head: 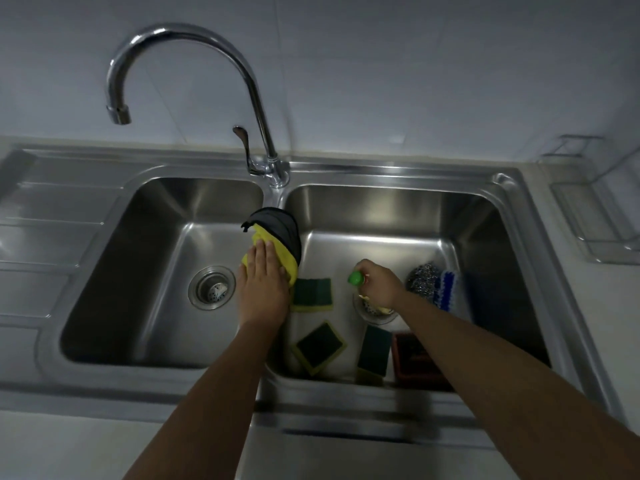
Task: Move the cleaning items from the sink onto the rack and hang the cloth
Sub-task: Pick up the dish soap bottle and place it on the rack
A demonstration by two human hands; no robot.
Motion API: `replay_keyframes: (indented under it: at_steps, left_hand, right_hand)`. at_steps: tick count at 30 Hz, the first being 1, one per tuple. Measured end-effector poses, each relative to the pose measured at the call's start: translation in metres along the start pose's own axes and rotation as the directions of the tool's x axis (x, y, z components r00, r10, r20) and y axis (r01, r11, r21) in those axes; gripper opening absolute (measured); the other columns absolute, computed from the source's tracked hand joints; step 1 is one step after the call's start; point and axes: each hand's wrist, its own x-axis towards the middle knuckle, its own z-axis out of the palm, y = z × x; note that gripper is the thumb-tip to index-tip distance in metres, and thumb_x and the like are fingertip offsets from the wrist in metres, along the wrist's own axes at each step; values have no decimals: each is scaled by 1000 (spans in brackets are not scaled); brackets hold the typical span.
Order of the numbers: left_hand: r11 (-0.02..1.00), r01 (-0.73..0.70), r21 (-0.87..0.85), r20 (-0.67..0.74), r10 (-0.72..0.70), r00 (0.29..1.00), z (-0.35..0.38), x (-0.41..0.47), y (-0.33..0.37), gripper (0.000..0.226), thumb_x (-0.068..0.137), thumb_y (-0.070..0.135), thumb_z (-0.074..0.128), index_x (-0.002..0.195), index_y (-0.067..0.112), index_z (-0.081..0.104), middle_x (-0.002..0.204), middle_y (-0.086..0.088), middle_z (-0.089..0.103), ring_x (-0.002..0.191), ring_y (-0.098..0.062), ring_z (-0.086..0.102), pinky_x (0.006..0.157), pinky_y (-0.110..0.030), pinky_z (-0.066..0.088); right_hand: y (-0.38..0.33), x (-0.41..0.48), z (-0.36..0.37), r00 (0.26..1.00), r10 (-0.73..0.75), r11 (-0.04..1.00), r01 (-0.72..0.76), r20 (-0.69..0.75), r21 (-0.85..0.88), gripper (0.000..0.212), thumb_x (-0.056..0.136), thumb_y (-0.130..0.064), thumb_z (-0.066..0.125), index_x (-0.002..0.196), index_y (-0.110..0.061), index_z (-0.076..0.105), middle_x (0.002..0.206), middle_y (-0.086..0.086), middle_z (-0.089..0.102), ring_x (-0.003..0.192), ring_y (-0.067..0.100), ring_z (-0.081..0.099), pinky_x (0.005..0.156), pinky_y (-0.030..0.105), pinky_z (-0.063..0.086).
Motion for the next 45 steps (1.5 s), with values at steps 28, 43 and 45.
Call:
replay_keyframes:
  at_steps: [28, 43, 45]
  left_hand:
    - [558, -542, -628, -277, 491, 826, -127, -4, 349, 65, 82, 42, 66, 139, 23, 39, 126, 1, 55, 112, -17, 55, 93, -38, 50]
    - [357, -729, -584, -454, 601, 658, -192, 59, 503, 47, 90, 35, 60, 134, 22, 48, 118, -2, 66, 101, -18, 63, 83, -33, 54]
    - [339, -725, -600, -439, 618, 652, -192, 61, 516, 42, 91, 32, 60, 130, 21, 51, 108, -4, 69, 94, -20, 65, 78, -34, 54]
  right_hand:
    - [-116, -202, -327, 469, 214, 858, 329, -857, 395, 44, 70, -34, 82, 92, -18, 47, 85, -6, 61, 78, 12, 63, 79, 36, 54]
    - [-92, -234, -448, 260, -25, 921, 382, -965, 79, 37, 82, -29, 73, 115, -18, 63, 106, -4, 69, 98, 9, 65, 84, 23, 54]
    - [-86, -228, -454, 238, -65, 941, 337, -969, 20, 38, 83, -31, 72, 117, -18, 62, 107, -2, 70, 97, 12, 65, 85, 30, 55]
